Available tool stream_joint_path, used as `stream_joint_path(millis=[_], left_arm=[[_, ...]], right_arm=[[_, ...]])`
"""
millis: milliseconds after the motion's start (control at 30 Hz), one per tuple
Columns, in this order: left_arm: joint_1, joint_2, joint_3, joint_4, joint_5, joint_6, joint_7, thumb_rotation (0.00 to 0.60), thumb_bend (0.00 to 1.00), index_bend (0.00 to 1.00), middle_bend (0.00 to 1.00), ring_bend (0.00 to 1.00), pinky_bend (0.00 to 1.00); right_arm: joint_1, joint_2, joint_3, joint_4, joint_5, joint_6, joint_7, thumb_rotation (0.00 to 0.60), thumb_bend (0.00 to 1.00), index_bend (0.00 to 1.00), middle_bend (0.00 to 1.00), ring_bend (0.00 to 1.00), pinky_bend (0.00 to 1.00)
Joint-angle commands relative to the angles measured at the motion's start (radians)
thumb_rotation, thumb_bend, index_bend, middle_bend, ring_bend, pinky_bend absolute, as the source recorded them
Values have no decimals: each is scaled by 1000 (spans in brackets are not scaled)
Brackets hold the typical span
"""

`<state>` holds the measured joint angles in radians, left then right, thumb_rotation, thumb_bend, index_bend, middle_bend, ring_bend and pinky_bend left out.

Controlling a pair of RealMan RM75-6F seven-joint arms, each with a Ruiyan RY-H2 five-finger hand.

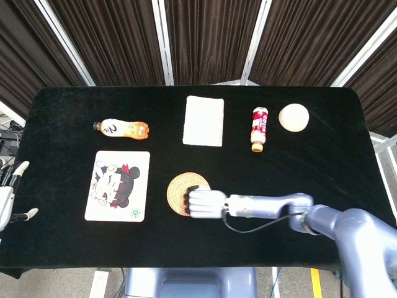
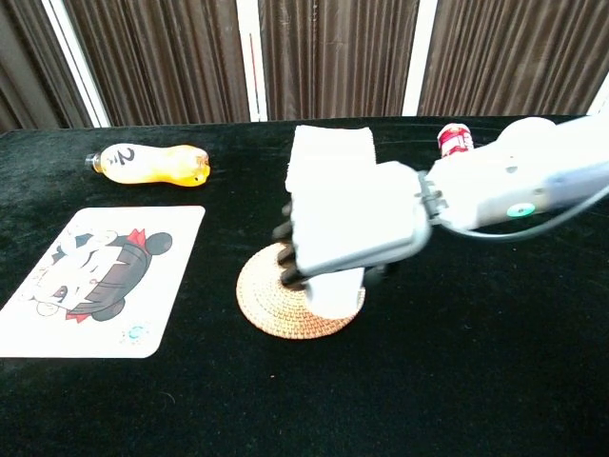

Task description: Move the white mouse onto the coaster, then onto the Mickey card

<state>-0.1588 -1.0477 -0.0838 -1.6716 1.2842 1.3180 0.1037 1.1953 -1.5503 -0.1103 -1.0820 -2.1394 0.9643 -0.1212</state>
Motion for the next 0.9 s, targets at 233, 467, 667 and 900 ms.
stream_joint_path(millis=[233, 467, 667, 900], left_arm=[[3, 2, 2, 31, -16, -17, -33, 600, 50, 0, 0, 0, 0], [5, 1, 5, 36, -17, -19, -38, 600, 51, 0, 0, 0, 0], [10, -2, 9, 25, -2, -2, -28, 600, 52, 0, 0, 0, 0], [4, -16, 13, 21, 42, 20, -11, 600, 50, 0, 0, 0, 0]], right_arm=[[39, -87, -3, 143, 8, 0, -28, 600, 252, 253, 312, 137, 305], [39, -51, -27, 132, -3, 37, -77, 600, 0, 0, 0, 0, 0], [-4, 43, -31, 25, 33, 69, -133, 600, 0, 0, 0, 0, 0], [-179, 239, -18, -135, 158, 230, -182, 600, 0, 0, 0, 0, 0]])
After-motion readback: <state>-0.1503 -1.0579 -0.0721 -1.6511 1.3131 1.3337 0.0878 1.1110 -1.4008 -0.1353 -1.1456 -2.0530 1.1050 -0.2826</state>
